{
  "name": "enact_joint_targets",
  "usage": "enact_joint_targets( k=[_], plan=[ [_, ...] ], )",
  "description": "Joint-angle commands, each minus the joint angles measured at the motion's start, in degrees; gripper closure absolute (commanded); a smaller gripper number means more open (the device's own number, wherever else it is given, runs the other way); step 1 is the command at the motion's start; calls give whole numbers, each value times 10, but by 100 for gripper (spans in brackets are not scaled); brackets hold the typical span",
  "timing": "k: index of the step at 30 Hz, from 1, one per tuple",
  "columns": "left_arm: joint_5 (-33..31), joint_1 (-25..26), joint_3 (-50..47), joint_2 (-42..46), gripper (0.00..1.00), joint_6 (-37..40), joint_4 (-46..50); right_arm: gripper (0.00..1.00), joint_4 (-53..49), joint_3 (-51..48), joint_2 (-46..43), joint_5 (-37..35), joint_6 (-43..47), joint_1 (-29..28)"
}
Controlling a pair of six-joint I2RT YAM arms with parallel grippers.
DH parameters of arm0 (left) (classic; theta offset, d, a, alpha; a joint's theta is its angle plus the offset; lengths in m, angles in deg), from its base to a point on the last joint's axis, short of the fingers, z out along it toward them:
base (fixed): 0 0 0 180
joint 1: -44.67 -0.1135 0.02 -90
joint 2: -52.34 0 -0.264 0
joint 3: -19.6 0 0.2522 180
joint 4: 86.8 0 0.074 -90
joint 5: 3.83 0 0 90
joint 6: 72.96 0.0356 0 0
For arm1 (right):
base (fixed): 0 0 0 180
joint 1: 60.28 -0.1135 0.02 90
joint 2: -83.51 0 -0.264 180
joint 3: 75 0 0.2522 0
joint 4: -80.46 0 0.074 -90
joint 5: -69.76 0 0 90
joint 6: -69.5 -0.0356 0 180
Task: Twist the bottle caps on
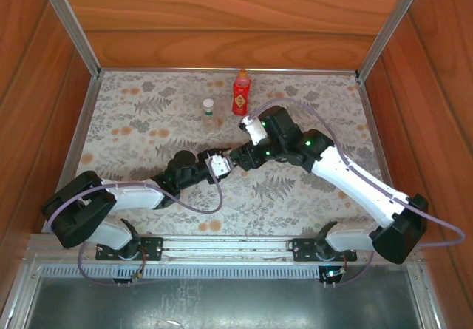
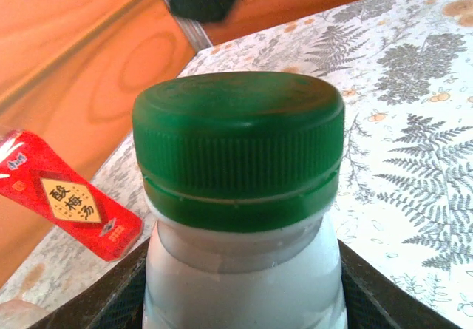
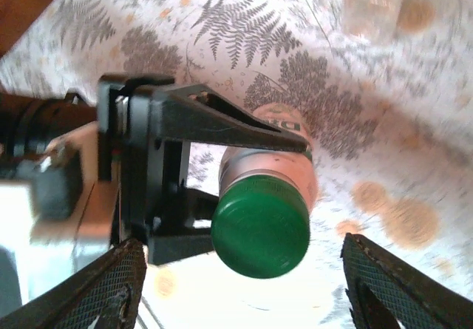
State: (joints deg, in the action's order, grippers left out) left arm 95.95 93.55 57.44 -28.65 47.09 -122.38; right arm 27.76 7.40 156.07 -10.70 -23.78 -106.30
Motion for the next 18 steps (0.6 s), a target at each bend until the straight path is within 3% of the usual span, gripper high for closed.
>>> enact_joint_targets(
  k=[1, 8, 13, 18],
  plan=[
    [36, 2, -16, 26, 48, -9, 16, 27, -51, 17, -16, -23, 227, 2],
    [80, 2, -29, 58, 48, -30, 24, 32, -51, 19, -22, -41, 559, -20],
    [79, 1, -36, 65, 48, -30, 28, 35, -86, 60, 14, 10, 617, -40],
    [76, 1, -37, 70, 48, -29, 30, 36, -113, 75, 49, 1, 637, -58]
  ],
)
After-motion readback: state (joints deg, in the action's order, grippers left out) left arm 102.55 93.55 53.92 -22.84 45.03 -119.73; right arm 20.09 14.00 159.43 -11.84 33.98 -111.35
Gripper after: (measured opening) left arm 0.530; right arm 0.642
